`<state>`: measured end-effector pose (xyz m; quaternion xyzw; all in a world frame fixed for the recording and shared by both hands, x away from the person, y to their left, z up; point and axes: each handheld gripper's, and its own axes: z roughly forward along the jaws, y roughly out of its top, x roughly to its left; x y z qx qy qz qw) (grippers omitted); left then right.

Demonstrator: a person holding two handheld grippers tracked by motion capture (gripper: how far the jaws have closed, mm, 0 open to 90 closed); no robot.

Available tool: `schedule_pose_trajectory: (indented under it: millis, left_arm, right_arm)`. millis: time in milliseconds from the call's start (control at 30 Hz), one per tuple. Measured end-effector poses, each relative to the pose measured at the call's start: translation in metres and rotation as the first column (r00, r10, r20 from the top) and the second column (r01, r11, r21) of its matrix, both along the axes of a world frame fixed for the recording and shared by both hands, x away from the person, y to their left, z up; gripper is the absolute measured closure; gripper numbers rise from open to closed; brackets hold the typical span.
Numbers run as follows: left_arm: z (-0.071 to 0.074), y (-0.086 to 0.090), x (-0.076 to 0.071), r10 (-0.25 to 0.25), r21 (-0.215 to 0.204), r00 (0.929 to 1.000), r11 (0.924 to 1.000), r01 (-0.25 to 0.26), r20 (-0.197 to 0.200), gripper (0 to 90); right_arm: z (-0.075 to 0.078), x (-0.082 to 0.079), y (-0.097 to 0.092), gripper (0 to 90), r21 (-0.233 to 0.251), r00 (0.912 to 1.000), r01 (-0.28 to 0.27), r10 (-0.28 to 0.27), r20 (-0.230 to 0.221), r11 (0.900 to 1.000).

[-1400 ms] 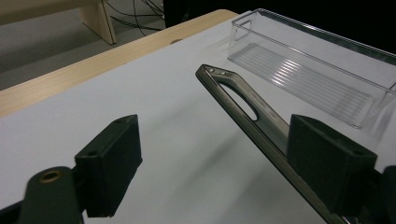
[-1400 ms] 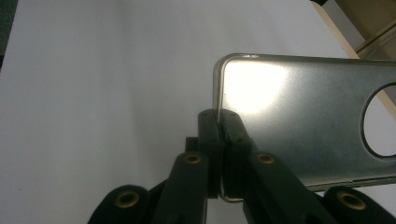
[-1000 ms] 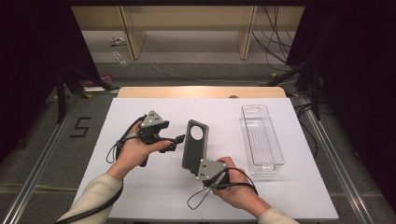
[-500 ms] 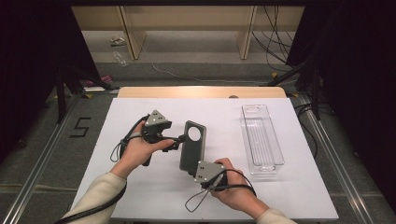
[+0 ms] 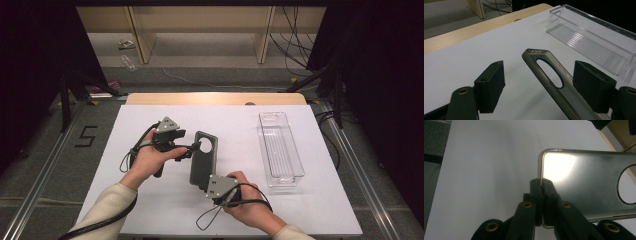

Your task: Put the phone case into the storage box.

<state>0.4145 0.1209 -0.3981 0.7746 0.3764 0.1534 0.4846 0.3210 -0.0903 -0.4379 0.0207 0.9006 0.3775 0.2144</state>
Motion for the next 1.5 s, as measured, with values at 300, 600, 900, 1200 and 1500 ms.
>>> schedule_pose_trajectory:
  millis: [300,600,900,1200,1500]
  left_arm:
    - [-0.0004,-0.002,0.0006,0.002,-0.004,1.0,1.0,-0.002,-0.007,28.1]
    - [-0.0031,-0.0037,0.0013,0.007,-0.008,0.9995,0.9999,-0.007,-0.032,33.5]
    - [-0.0046,-0.0031,0.0021,0.009,-0.028,0.9981,0.9996,-0.011,-0.061,43.8]
    - [-0.0061,-0.0026,0.002,-0.003,-0.045,0.9944,0.999,-0.002,-0.106,52.5]
    - [-0.0064,-0.0009,0.0025,-0.011,-0.1,0.9867,0.9949,-0.006,-0.162,64.7]
  right_arm:
    - [0.0004,-0.0018,0.002,89.1,0.001,0.9999,-0.009,0.009,0.005,1.0]
    - [0.0008,-0.003,0.003,89.1,0.001,0.9999,-0.013,0.013,0.01,0.9999]
    - [0.0007,-0.0047,0.0044,89.1,-0.005,0.9997,-0.017,0.017,0.017,0.9999]
    - [0.0006,-0.0047,0.0042,89.1,-0.008,0.9995,-0.015,0.015,0.026,0.9999]
    - [0.0004,-0.0054,0.0046,89.1,-0.008,0.9994,-0.018,0.018,0.029,0.9998]
